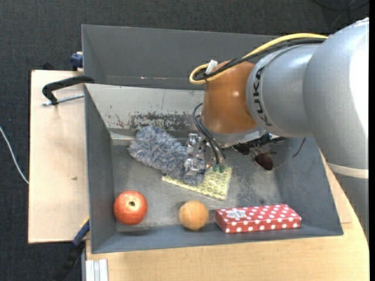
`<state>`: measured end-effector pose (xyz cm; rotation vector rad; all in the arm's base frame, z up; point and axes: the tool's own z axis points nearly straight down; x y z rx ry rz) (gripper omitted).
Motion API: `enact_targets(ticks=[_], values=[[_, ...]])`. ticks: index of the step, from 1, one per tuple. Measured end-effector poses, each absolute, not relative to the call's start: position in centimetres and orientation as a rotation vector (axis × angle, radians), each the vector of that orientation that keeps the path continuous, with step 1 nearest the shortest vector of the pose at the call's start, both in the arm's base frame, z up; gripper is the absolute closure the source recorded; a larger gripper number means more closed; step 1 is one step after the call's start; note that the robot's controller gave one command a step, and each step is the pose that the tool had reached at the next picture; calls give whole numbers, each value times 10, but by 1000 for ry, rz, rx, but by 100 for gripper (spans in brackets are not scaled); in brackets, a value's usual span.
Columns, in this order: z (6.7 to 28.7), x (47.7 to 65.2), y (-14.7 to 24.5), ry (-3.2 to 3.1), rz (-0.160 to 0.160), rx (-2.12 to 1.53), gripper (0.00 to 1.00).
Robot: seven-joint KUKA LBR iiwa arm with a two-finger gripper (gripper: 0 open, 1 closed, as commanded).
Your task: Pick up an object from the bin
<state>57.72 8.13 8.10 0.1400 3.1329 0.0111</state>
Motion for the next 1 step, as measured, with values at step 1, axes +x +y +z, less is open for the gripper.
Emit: enact_targets(ticks=[1], values=[[88,576,81,3134,8,139,100]])
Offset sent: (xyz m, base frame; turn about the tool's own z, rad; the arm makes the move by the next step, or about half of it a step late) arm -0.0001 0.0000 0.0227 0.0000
